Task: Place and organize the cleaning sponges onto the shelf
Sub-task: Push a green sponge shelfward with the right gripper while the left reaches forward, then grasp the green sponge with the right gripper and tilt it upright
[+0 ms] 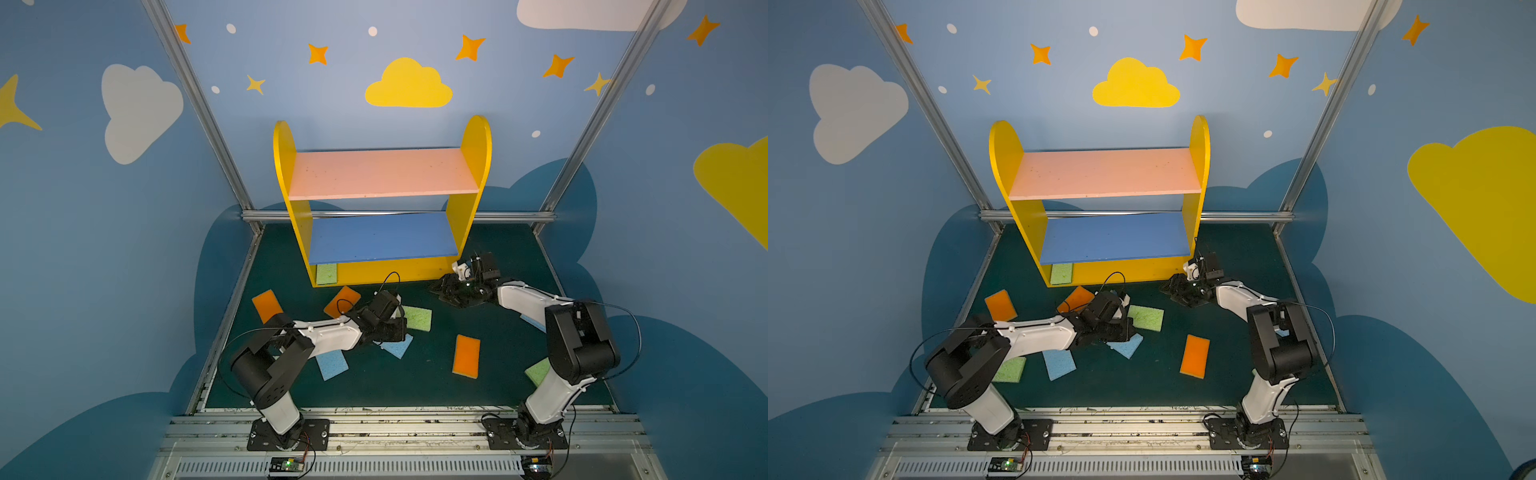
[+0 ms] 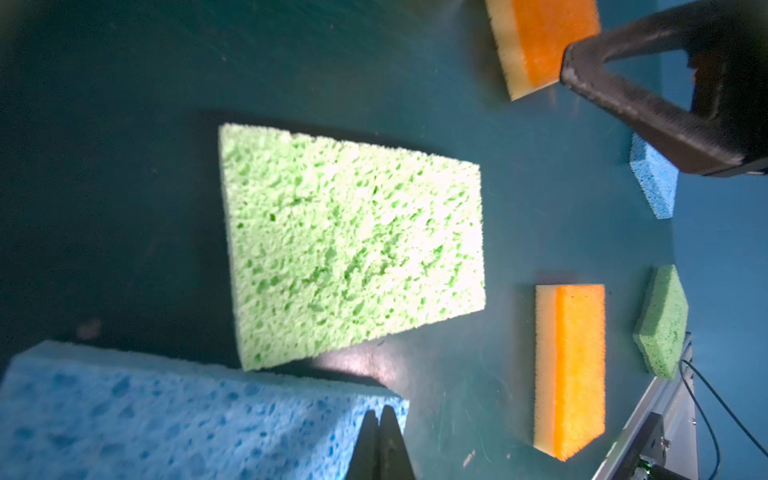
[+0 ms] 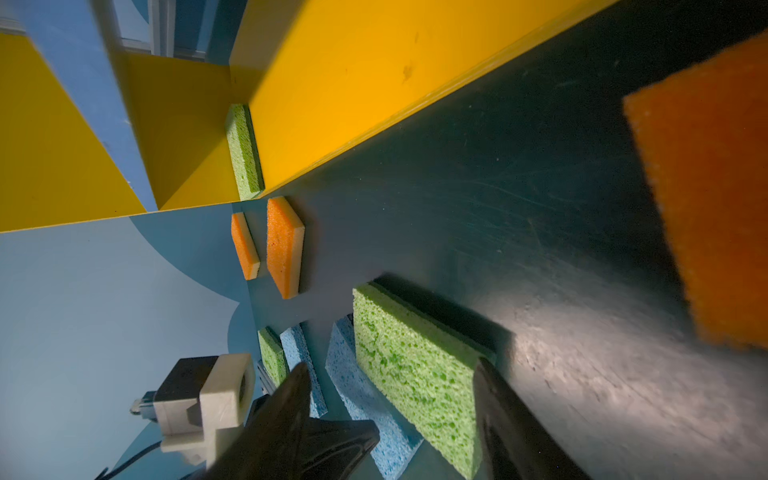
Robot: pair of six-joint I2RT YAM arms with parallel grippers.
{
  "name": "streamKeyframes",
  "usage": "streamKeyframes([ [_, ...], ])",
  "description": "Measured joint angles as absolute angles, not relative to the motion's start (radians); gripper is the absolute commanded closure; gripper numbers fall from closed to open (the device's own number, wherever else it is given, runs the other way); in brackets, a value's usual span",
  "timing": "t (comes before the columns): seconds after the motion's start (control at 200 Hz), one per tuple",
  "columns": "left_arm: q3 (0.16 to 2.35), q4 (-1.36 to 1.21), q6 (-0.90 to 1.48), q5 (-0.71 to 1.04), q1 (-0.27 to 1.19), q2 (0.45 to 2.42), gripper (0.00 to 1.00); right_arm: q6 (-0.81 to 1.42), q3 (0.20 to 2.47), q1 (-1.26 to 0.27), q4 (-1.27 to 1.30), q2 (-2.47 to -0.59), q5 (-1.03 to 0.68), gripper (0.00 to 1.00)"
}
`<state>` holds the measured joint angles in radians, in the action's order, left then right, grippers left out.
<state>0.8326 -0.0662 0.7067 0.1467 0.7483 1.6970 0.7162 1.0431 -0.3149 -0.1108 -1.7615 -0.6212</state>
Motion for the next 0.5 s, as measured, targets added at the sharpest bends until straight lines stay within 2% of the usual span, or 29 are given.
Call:
streamKeyframes([
  [0.175, 0.873, -0.059, 0.703, 0.171, 0.734, 1.750, 0.97, 0.674, 1.094, -0.318, -0.121, -1.834, -0.651, 0.49],
  [0.501, 0.905, -0.053, 0.691, 0.207, 0.629, 1.793, 0.97, 0.629, 1.122, -0.358, -0.147, -1.917, -0.667, 0.49],
])
